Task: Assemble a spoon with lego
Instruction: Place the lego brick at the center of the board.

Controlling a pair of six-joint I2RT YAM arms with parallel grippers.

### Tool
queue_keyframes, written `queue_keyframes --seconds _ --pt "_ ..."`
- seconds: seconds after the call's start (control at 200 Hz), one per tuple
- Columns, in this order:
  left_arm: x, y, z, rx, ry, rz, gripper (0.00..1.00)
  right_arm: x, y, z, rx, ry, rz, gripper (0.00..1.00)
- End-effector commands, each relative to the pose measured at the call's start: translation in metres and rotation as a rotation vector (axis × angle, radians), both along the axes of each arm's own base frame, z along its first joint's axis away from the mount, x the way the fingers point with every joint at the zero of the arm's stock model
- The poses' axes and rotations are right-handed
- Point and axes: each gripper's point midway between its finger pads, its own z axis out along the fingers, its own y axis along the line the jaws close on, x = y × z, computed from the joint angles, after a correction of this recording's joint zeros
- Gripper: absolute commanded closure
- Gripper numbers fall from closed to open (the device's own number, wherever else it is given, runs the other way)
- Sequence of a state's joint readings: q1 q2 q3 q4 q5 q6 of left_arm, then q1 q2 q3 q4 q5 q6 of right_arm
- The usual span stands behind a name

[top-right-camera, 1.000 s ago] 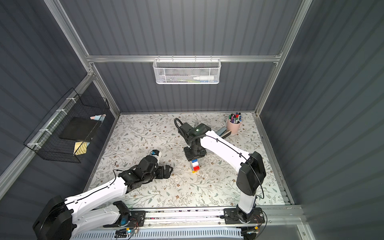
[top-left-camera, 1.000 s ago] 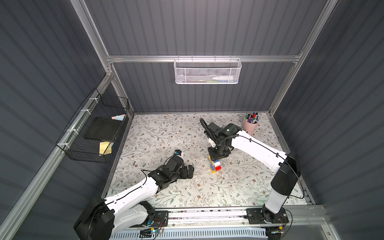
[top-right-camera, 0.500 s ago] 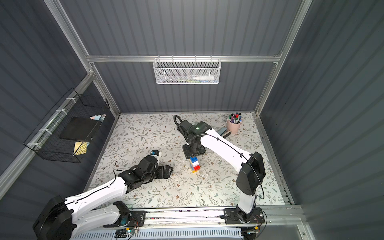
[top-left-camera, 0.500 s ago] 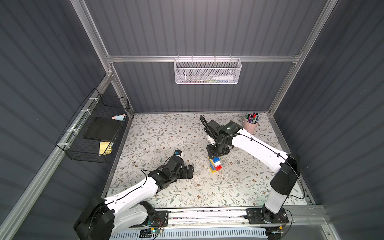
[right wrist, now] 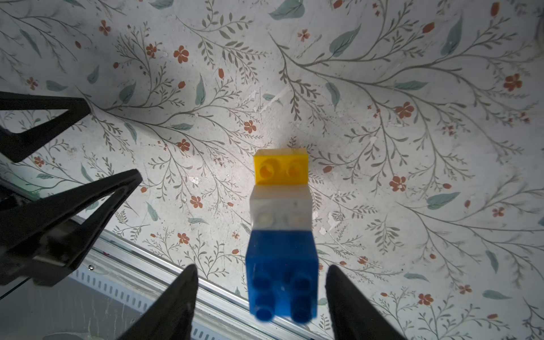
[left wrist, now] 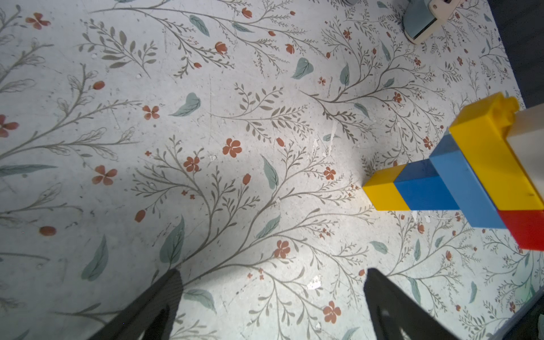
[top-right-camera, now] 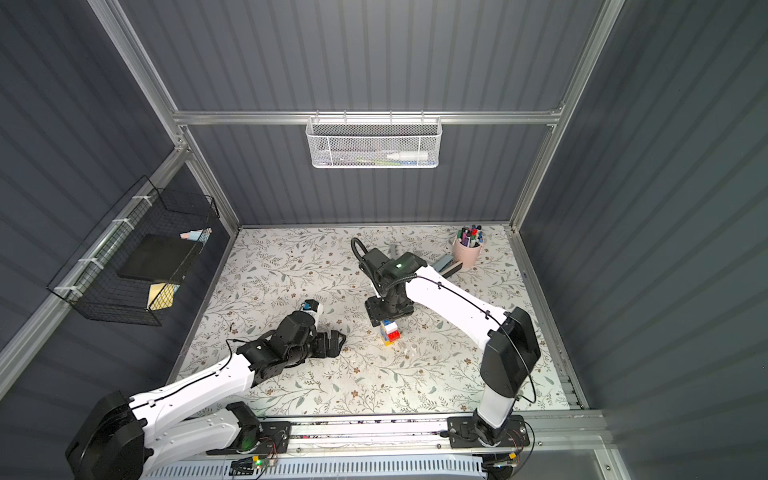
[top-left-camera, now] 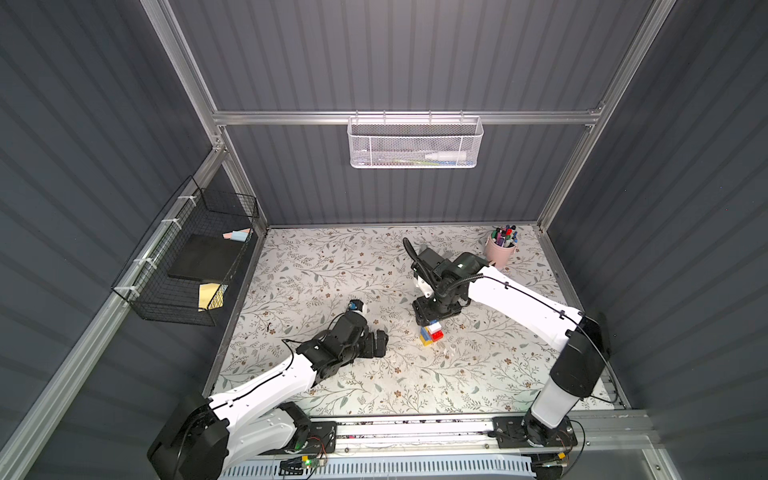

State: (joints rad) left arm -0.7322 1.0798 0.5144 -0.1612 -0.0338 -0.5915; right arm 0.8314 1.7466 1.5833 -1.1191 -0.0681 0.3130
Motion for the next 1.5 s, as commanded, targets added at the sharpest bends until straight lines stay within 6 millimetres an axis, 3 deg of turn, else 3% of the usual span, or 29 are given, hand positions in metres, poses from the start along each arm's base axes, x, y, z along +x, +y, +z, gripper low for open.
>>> queue_keyframes --seconds 0.0,0.22,0.37,0.74,0.921,1.166,1.496 --pt "-0.005 0.008 -0.005 0.031 0.012 0.011 0.01 -0.001 0.001 -0.008 -0.021 0.017 0.019 0.32" --pt "-0.005 0.010 -0.006 0.039 0.013 0.016 0.01 -0.001 -0.002 -0.022 -0.063 0.040 0.017 0.38" --pt "-0.005 0.010 -0.006 0.041 0.013 0.020 0.01 -0.002 -0.008 -0.027 -0.094 0.049 -0.003 0.48" --pt "-0.003 0.011 -0.005 0.055 0.012 0.024 0.01 -0.004 -0.011 -0.021 -0.092 0.043 -0.021 0.67" --pt "-0.001 0.011 0.001 0.056 0.000 0.027 0.01 -0.001 -0.013 -0.004 -0.057 -0.008 -0.045 0.74" --pt "0.005 0.008 0.019 0.041 -0.030 0.029 0.01 -0.001 -0.014 0.017 0.182 0.047 -0.101 0.74" --pt "0.012 0.005 0.051 0.027 -0.082 0.031 0.01 0.009 -0.011 0.007 0.728 0.309 -0.221 0.71"
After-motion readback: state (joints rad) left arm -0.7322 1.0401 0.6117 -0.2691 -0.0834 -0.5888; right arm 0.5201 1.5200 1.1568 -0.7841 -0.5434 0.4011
